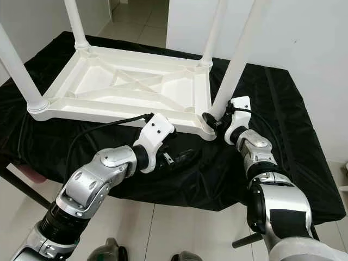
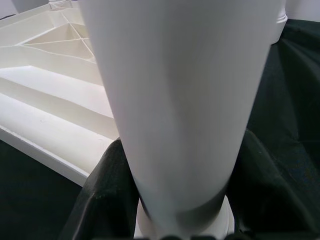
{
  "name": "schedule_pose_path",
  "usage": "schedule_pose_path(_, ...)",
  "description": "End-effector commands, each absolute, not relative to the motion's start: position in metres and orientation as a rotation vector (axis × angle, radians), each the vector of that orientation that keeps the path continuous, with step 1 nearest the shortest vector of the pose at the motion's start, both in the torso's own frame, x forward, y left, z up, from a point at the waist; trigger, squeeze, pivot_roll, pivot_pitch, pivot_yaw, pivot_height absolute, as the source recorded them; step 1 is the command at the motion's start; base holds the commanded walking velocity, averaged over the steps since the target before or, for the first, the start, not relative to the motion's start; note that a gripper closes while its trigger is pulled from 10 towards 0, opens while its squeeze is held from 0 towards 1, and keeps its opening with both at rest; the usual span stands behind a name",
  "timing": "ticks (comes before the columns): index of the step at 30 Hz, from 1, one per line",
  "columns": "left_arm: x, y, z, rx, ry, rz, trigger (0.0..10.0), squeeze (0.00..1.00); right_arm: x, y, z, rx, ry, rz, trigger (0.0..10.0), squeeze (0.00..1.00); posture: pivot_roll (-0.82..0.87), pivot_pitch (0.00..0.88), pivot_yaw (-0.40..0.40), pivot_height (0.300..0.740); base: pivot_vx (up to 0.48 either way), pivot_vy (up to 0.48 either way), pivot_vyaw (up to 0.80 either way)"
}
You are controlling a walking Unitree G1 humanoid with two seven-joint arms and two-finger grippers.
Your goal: Building children table
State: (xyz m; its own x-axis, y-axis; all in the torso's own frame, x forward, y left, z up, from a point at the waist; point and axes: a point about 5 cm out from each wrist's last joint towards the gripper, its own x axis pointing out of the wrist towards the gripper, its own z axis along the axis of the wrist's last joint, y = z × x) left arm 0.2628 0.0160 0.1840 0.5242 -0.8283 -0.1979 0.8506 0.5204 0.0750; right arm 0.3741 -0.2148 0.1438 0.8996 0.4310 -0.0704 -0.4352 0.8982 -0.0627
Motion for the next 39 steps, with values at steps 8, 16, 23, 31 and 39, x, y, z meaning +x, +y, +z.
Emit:
schedule_pose_path(8,0.262,0.017,0.185,0.169,0.143,-1.0,10.0,0.0,0.363,-0.221,0.121,-0.052,0.085,0.353,0.0,0.0,0.08,0.039,-0.046,0.74,0.0,0.0,0.0)
schedule_pose_path(16,0.262,0.016,0.184,0.169,0.145,-1.008,10.0,0.0,0.364,-0.223,0.117,-0.058,0.079,0.212,0.0,0.0,0.07,0.038,-0.043,0.74,0.0,0.0,0.0)
schedule_pose_path(23,0.261,0.015,0.182,0.168,0.15,-1.011,10.0,0.0,0.366,-0.213,0.114,0.01,0.059,0.032,0.0,0.0,0.08,0.029,-0.051,0.74,0.0,0.0,0.0)
schedule_pose_path(31,0.26,0.013,0.18,0.164,0.153,-1.016,10.0,0.0,0.365,-0.196,0.112,0.053,0.032,-0.076,0.0,0.0,0.08,0.022,-0.064,0.74,0.0,0.0,0.0)
schedule_pose_path(39,0.257,0.009,0.179,0.156,0.153,-1.03,10.0,0.0,0.362,-0.16,0.112,0.082,-0.001,-0.234,0.0,0.0,0.07,0.008,-0.067,0.74,0.0,0.0,0.0)
